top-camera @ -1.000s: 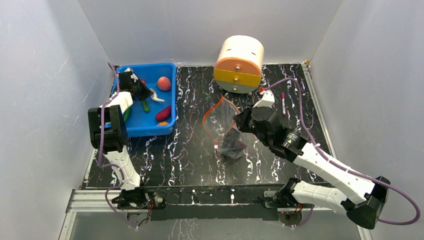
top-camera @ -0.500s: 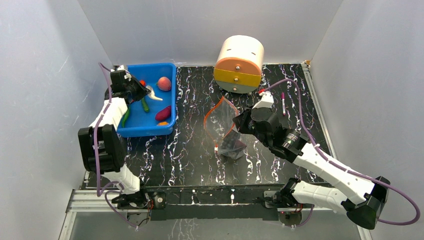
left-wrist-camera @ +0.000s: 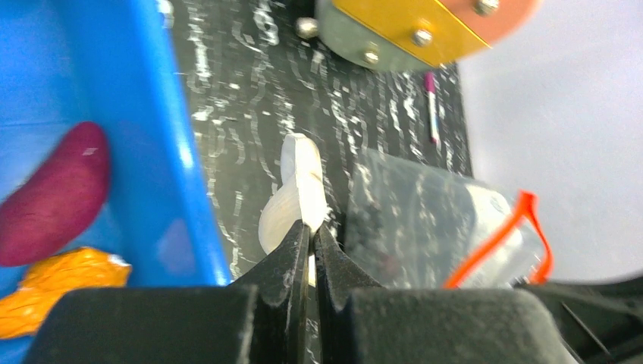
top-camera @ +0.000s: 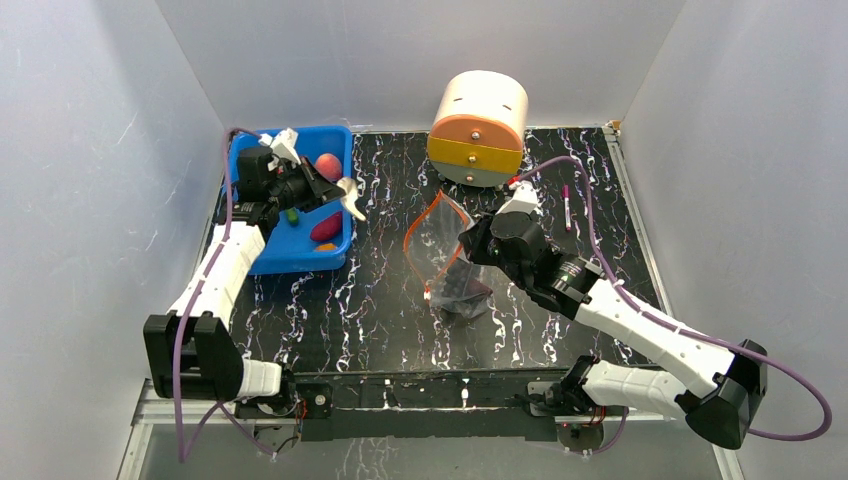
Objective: Place the food in the zip-top bag and seal the zipper
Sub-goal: Pick up the fake vegetable from the bin, then place the fake vegetable in the zipper food storage bag.
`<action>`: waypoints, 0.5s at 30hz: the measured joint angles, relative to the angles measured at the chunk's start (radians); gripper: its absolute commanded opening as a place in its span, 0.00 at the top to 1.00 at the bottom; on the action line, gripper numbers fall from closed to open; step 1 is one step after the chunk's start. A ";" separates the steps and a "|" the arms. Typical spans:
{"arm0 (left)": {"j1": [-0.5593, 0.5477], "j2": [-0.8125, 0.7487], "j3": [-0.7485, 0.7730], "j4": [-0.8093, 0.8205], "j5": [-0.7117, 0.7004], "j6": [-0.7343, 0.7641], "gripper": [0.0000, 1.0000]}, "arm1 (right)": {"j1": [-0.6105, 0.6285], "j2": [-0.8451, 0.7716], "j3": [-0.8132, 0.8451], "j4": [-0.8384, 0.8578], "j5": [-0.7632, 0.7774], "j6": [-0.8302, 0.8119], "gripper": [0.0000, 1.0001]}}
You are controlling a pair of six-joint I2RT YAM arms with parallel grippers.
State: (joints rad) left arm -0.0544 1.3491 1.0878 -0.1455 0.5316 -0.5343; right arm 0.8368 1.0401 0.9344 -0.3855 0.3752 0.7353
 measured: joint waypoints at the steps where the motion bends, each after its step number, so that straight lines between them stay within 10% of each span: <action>1: -0.014 -0.013 0.000 0.000 0.022 0.002 1.00 | 0.000 0.001 0.000 0.002 0.001 0.000 1.00; 15: -0.158 -0.185 -0.172 0.286 0.349 -0.213 1.00 | 0.000 0.078 0.012 0.039 -0.010 0.012 1.00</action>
State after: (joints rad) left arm -0.2127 1.1641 0.9161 0.1402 0.8810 -0.7471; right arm 0.8368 1.1183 0.9466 -0.3462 0.3653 0.7471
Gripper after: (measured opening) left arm 0.017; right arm 0.010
